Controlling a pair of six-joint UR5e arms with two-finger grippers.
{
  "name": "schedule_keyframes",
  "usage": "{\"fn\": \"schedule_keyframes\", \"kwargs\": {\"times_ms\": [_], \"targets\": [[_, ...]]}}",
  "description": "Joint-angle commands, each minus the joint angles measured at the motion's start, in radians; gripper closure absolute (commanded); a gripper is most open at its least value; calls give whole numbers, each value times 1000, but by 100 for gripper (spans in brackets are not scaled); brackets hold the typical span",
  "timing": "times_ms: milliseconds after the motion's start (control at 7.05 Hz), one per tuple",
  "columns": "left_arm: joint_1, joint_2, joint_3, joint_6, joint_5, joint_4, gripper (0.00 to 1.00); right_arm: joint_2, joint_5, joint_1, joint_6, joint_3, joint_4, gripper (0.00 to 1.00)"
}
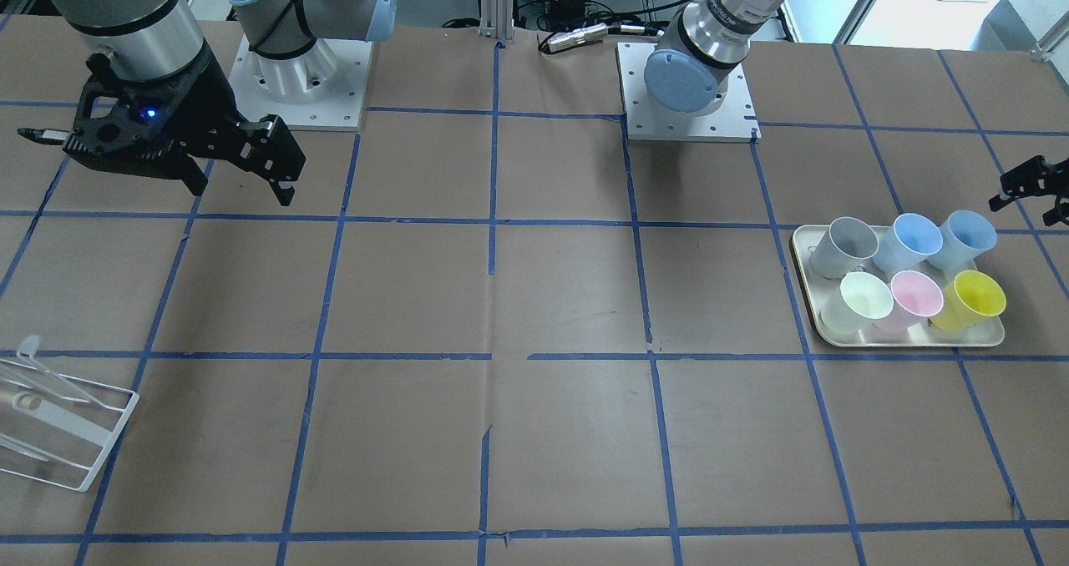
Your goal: Transfer IKEA cup to right arm and place on rack
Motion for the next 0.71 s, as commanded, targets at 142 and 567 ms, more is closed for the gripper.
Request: {"fn": "schedule_keyframes", "kwargs": {"times_ms": [142, 567], "targets": [[2, -71, -43, -5, 2, 88, 0, 0, 2, 0, 0, 0, -2, 0], [-1, -78, -60, -8, 2, 93, 17, 0, 1, 0, -2, -1, -2, 0]]}}
